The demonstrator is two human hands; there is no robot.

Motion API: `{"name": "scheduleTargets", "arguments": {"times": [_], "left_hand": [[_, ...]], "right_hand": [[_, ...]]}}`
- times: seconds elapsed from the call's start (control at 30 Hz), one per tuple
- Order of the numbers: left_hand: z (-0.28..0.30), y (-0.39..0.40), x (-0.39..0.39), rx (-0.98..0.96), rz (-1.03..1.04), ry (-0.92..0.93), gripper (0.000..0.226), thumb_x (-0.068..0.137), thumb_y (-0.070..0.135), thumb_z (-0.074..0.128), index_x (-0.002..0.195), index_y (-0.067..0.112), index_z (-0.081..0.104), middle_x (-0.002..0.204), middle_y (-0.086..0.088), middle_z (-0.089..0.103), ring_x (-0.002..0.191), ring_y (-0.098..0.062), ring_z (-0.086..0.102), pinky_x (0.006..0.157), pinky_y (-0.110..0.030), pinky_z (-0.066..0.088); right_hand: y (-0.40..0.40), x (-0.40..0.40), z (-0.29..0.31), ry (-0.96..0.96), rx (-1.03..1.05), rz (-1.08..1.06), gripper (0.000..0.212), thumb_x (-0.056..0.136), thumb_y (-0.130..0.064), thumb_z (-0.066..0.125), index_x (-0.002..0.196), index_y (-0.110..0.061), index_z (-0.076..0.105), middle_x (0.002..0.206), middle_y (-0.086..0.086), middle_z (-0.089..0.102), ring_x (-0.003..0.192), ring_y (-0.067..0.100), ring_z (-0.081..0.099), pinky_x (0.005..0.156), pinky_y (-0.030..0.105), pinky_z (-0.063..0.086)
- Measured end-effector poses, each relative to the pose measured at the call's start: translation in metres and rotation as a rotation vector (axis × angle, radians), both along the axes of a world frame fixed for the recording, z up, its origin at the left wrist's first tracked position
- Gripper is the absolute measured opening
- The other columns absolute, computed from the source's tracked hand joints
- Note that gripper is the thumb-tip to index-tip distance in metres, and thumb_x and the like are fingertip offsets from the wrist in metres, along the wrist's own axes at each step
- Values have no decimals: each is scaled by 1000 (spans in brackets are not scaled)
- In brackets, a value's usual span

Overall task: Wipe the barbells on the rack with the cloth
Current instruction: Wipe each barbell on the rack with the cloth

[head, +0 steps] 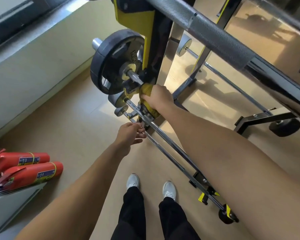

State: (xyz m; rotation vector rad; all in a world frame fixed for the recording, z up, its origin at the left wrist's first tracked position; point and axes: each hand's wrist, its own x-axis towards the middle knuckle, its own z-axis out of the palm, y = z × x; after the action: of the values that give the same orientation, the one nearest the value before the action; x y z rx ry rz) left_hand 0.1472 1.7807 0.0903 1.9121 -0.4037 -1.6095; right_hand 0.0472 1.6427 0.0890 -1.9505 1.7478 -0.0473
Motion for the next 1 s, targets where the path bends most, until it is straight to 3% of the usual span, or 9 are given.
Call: {"name": "scheduleTargets", "arguments": {"times": [0.13,0.3,0.43,0.73,0.93,1.0], "left_hand": [[5,-1,-24,-25,-28,6,18,103,15,49,110,7,62,85,-11,66,79,-25,67,76,-37,57],[3,-1,-59,-44,-70,-19,20,103,19,49,114,6,60,89,-12,66,82,-25,67,86,-43,57],[3,5,-88,-27,-123,-21,19,104,20,49,111,6,60,98,-16,66,85,-27,68,82,-39,58],[-3,19,-129,16,-214,-33,22,103,21,50,111,4,62,97,-14,68,81,-26,70,77,-35,59],[-9,30,-160,8,-264,-82,18,104,22,48,112,10,59,99,-11,69,82,-23,72,65,-27,58],[-9,35,-176,6,-273,-97,14,104,20,48,112,12,56,100,-10,67,84,-23,71,65,-27,58]], "right_hand": [[16,-15,-2,-24,-68,-4,41,93,-49,60,111,-12,58,93,4,62,91,25,65,70,31,43],[40,-52,-9,67,-80,7,43,95,-45,57,123,-13,48,112,11,64,100,28,64,74,33,47],[54,-74,-14,95,-52,4,45,94,-45,59,123,-12,47,111,12,64,100,28,65,71,32,45],[72,-120,-13,228,83,-4,48,90,-53,60,115,-11,58,105,9,65,92,26,65,73,33,50],[104,-170,1,263,178,-34,46,87,-55,63,106,-14,54,94,5,61,78,21,55,66,32,41],[124,-189,4,244,135,-55,44,87,-53,64,107,-14,58,97,6,65,81,22,59,66,31,41]]}}
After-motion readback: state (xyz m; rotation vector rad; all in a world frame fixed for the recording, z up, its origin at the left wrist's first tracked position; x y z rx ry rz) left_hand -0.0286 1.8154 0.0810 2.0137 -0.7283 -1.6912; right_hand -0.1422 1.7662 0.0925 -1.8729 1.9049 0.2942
